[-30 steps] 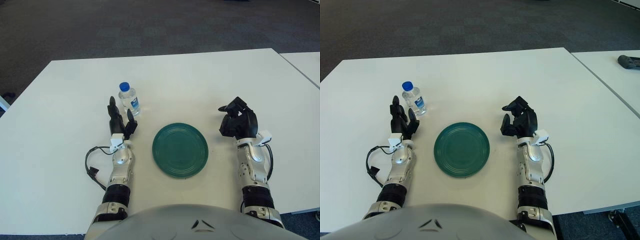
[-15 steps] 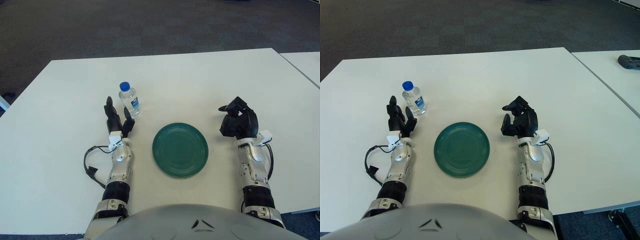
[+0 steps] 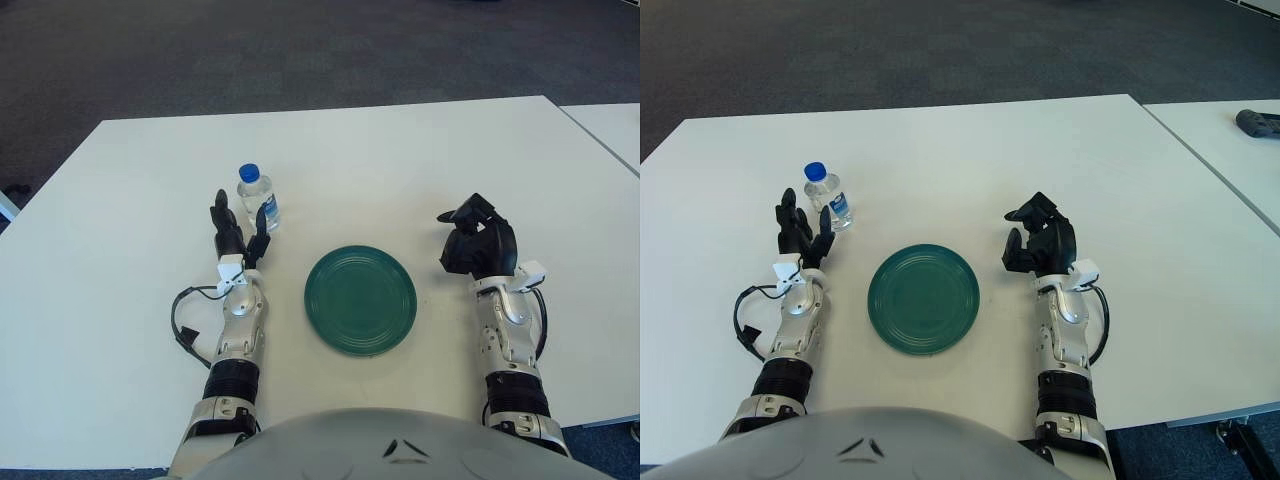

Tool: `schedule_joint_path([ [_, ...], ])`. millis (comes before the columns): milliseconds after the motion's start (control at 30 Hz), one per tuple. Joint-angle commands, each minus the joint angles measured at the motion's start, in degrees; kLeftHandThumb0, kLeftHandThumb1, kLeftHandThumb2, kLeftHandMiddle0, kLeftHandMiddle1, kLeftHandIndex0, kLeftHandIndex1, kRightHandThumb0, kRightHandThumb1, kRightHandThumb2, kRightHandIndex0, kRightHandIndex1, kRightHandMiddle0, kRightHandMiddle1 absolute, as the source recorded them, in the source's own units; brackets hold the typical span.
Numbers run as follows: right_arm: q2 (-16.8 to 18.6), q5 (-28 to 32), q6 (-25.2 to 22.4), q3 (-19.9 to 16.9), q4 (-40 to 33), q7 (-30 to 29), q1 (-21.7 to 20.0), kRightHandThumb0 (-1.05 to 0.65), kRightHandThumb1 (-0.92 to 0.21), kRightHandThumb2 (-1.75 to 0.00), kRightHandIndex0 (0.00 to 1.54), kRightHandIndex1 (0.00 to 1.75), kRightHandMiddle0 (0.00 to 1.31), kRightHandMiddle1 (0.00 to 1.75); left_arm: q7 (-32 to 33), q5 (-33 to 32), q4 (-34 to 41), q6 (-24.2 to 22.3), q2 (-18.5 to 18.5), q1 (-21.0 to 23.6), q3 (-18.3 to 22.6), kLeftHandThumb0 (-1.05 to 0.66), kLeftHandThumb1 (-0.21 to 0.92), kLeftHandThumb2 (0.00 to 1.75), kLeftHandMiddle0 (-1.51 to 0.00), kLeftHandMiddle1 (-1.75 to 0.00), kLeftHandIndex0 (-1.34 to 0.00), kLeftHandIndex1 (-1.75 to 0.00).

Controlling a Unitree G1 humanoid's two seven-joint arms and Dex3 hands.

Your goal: Put the bottle into the plate.

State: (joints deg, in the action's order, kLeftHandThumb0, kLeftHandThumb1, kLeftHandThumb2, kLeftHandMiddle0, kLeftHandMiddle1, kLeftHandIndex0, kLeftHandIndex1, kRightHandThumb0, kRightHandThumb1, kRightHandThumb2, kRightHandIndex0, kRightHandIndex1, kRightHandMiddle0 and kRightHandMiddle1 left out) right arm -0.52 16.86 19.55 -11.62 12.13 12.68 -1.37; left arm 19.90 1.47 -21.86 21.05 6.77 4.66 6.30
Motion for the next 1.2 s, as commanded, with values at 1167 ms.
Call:
schedule_joint_path([
  [1167,1.19,-0.2,-2.56,4.07,-8.49,-0.2,4.6,-0.01,0.0,-1.58,0.8,1.75,0.82,1.45,7.09,6.29,-0.78,-19.58,0.11,8.53,-4.05,-1.01,0.92,0.09,-0.23,-0.01,0.0,-0.61],
])
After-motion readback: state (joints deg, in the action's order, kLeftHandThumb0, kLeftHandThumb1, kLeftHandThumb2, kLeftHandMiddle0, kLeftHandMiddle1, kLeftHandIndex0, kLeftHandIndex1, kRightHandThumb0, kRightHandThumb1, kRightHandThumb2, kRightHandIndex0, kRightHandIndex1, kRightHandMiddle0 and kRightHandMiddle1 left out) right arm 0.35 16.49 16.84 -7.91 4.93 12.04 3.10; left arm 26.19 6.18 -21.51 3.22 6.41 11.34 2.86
